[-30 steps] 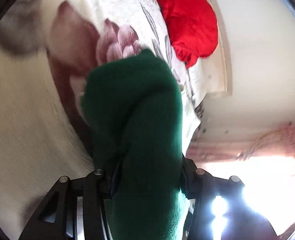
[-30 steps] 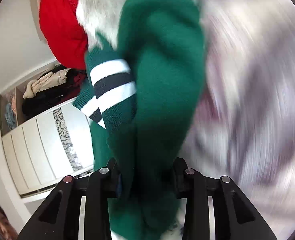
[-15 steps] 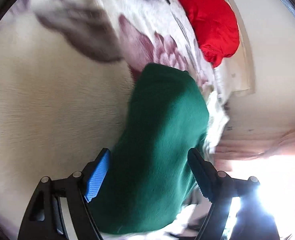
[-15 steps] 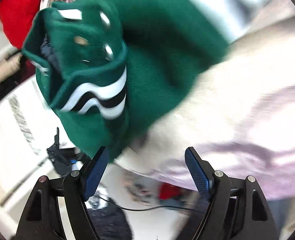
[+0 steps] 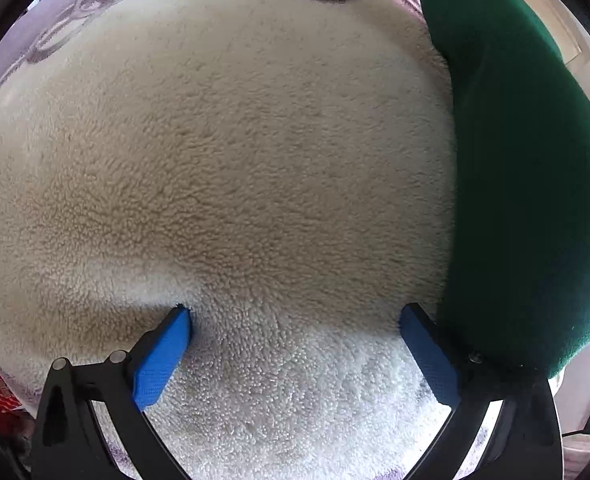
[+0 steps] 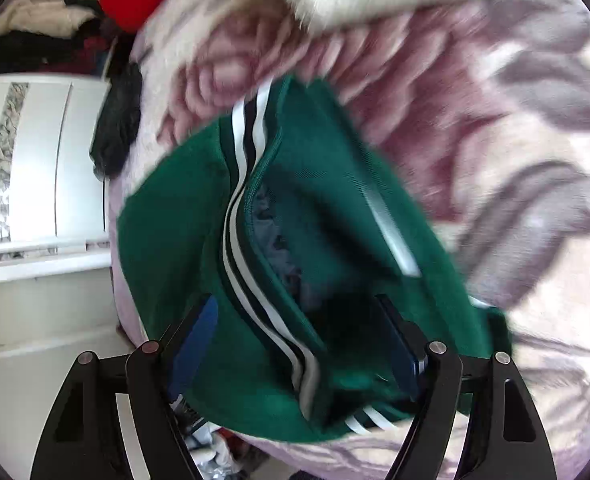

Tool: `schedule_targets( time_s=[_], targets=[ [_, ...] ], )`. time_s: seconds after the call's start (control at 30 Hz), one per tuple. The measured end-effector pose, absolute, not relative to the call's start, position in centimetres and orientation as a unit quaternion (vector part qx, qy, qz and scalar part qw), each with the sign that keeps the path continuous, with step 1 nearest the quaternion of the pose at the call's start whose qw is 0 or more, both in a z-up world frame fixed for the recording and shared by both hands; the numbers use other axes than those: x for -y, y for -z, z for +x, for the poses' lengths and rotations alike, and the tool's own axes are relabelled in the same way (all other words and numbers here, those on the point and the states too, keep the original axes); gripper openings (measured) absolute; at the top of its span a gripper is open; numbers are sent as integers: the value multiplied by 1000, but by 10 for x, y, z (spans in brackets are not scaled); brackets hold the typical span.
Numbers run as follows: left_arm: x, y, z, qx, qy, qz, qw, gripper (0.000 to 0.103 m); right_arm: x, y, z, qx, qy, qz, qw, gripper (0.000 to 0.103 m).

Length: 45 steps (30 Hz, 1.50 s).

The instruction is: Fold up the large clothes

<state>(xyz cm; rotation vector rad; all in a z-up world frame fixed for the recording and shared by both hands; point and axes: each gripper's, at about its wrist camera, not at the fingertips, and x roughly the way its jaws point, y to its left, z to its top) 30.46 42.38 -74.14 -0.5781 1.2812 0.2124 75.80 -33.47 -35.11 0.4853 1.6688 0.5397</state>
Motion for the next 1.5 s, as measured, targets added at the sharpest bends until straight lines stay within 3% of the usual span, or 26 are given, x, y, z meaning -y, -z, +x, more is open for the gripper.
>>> schedule_targets(
  time_s=[0.07,0.17,0.3,0.47,0.53,0.57,0.6,0.67,0.7,0.77,0.8,0.83,0.87,0.93,0.97,1.07,1.2,1.3,1.37,1.43,1.5],
  targets=[
    [-425,740,289,-583,-100,-267,761,103,319,360,761,-741,-254,205,588,5],
    [-425,730,256,-595,-95,-265,753,103,313,340,753,-729,-239,182,616,3],
    [-428,711,277,-598,-96,-297,738,103,368,289,771,-698,-171,211,662,2],
    [-440,673,270,-568,-112,-361,731,103,398,330,786,-740,-136,182,633,3],
    [-434,660,274,-547,-91,-386,737,103,384,345,785,-749,-161,202,610,9],
    [-428,658,276,-540,-76,-399,737,103,381,348,781,-752,-181,209,598,17],
    [-420,656,279,-533,-61,-413,736,103,380,349,776,-755,-193,204,592,38],
    [-404,654,292,-515,-40,-427,742,103,380,347,760,-751,-219,206,588,60],
    [-403,663,295,-510,-37,-426,746,103,381,349,754,-753,-231,207,581,65],
    [-385,666,316,-508,-34,-407,759,78,381,358,739,-764,-245,192,565,74],
    [-381,670,321,-504,-31,-404,763,56,380,365,732,-771,-250,184,556,75],
    [-376,664,318,-506,-48,-388,769,54,378,371,726,-776,-258,178,548,75],
    [-369,661,318,-503,-59,-374,777,50,376,381,716,-783,-262,162,541,74],
    [-365,657,317,-501,-65,-373,778,47,376,387,703,-771,-267,156,556,11],
    [-364,649,315,-500,-65,-370,781,45,377,389,699,-773,-262,172,552,3],
    [-360,633,312,-502,-60,-367,781,42,396,353,697,-744,-236,217,586,3],
    [-348,653,321,-519,-46,-343,782,42,432,319,695,-719,-217,255,609,2],
    [-340,671,329,-543,-38,-316,777,42,446,364,692,-761,-170,235,581,2],
    [-339,664,331,-558,-29,-302,773,44,452,417,690,-792,-128,233,550,3],
    [-340,650,333,-571,-16,-297,765,42,448,431,691,-804,-137,250,521,5],
    [-346,627,335,-569,8,-295,768,43,447,417,696,-808,-155,241,514,31]
  ],
)
